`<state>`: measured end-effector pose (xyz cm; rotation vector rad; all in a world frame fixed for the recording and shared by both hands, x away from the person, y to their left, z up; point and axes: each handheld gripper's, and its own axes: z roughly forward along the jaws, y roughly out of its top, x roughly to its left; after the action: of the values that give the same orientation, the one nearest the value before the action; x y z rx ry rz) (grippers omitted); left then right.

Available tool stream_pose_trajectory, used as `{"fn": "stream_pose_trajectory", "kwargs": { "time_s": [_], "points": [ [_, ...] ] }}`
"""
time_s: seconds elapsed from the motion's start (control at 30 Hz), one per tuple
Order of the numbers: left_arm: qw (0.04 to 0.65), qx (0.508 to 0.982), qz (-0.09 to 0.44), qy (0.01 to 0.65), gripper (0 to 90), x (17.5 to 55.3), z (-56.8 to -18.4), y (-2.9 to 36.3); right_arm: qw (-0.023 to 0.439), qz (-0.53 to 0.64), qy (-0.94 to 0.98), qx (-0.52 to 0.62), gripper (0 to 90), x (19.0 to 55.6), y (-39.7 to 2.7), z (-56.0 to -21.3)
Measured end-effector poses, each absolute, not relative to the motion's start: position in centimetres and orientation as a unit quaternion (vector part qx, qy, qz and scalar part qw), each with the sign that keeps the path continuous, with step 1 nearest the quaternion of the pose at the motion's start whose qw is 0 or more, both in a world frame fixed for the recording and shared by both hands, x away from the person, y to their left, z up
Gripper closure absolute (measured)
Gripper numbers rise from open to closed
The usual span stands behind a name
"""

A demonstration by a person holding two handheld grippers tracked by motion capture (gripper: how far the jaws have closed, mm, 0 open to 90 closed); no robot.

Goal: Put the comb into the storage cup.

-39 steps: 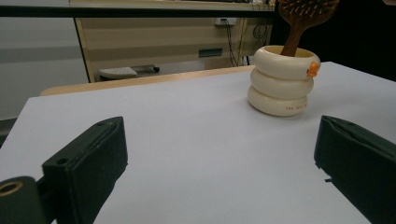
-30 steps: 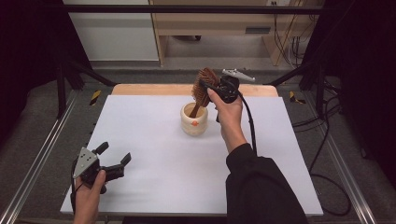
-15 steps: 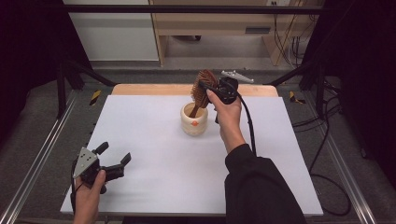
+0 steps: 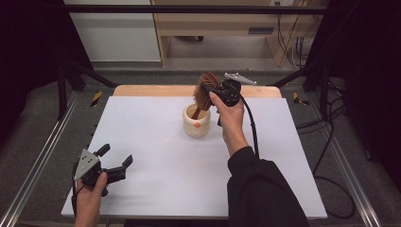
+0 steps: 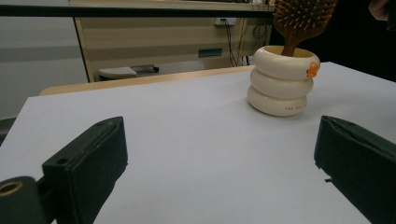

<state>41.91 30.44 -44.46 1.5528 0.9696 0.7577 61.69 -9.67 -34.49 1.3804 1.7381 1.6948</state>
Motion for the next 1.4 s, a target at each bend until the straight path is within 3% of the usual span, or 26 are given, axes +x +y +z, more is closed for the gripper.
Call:
{"fn": "stream_pose_trajectory", "kwargs": {
  "time_s": [1.4],
  "points": [
    [0.549,0.654,0.32,0.41,2.8,41.87,-44.38,30.53,0.158,0.601,0.608,0.494,50.8,61.86,-9.51,-35.31]
  ]
}}
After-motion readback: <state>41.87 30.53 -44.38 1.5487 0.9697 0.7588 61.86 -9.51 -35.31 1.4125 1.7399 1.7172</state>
